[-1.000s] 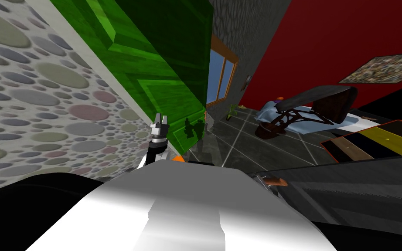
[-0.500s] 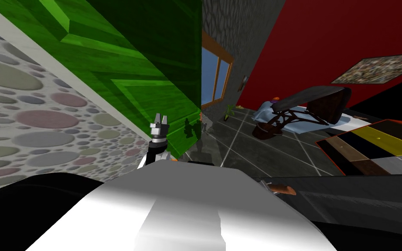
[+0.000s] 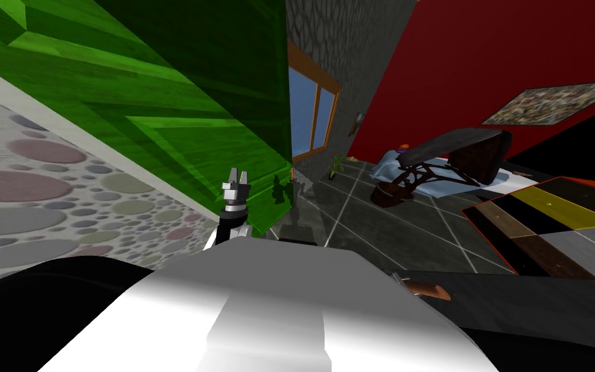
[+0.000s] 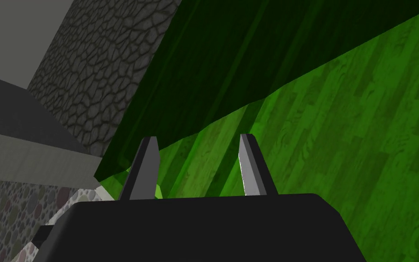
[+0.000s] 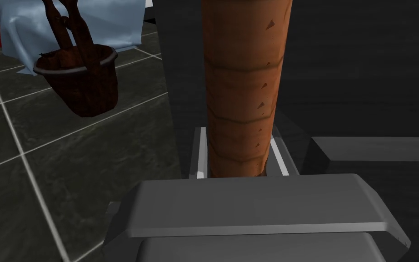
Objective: Push the door open
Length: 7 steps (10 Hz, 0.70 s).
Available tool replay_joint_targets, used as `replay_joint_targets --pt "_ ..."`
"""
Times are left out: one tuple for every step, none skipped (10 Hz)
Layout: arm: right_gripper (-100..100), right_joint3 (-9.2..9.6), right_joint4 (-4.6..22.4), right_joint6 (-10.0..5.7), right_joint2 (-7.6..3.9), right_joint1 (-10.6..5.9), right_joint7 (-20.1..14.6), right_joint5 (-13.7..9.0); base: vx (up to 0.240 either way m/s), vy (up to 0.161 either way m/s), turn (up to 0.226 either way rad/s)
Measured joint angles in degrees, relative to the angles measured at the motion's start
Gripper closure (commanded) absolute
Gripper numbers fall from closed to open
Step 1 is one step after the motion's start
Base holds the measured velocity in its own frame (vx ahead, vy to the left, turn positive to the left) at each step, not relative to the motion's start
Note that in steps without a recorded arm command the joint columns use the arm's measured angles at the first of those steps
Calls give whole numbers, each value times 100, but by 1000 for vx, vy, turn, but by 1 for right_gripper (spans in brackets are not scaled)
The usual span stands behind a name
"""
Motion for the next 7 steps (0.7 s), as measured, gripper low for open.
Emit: replay_joint_targets --pt "100 -41 -78 -8 -11 74 8 -61 147 -179 -68" --pt "100 -97 -61 -39 -32 75 18 -122 118 -183 -54" --pt "100 -144 -115 -55 -14 105 60 -179 104 -183 -35" --pt "100 -196 -123 -73 -2 117 83 -239 131 -186 -41" --pt "100 -242 -152 -95 47 154 99 -295 115 -163 -36" --pt "100 -283 -109 -137 79 178 55 -336 135 -144 -56" --pt "100 -338 -37 -195 133 167 4 -385 134 -135 -47"
